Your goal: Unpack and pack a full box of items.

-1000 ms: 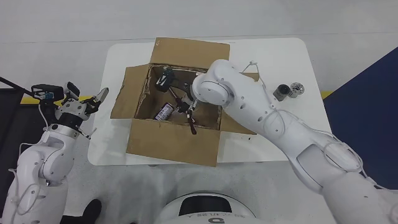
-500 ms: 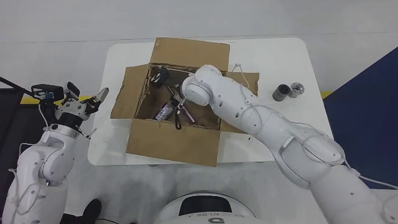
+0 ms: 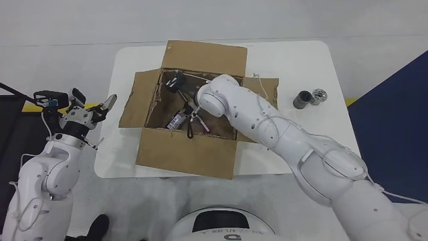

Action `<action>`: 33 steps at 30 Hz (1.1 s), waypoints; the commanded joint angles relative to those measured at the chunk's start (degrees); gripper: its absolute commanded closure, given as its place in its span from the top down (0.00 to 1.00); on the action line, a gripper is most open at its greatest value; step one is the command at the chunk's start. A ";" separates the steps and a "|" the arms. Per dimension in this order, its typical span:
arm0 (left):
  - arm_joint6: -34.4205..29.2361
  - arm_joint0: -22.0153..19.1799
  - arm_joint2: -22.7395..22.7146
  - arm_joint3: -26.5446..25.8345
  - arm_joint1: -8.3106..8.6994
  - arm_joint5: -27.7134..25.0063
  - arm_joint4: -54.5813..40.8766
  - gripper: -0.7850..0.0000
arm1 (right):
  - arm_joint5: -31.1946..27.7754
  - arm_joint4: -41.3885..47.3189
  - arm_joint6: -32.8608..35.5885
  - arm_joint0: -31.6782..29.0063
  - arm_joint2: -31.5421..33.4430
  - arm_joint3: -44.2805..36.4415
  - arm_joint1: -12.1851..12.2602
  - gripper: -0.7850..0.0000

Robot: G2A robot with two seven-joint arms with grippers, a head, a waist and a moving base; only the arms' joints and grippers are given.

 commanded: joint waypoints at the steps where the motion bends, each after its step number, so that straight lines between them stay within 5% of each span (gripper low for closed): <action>1: 0.00 0.00 0.00 0.00 0.00 0.00 0.00 1.00 | 0.03 -0.91 -1.22 -0.74 0.64 -0.72 0.33 0.34; 10: 0.00 0.00 0.00 0.00 0.00 0.00 0.00 1.00 | 4.75 -7.56 -1.85 -4.12 1.91 -3.32 1.30 0.18; 33: 0.00 0.00 0.00 0.00 0.00 0.00 0.00 1.00 | 5.01 -7.01 3.34 -0.36 -0.97 6.67 -5.97 0.25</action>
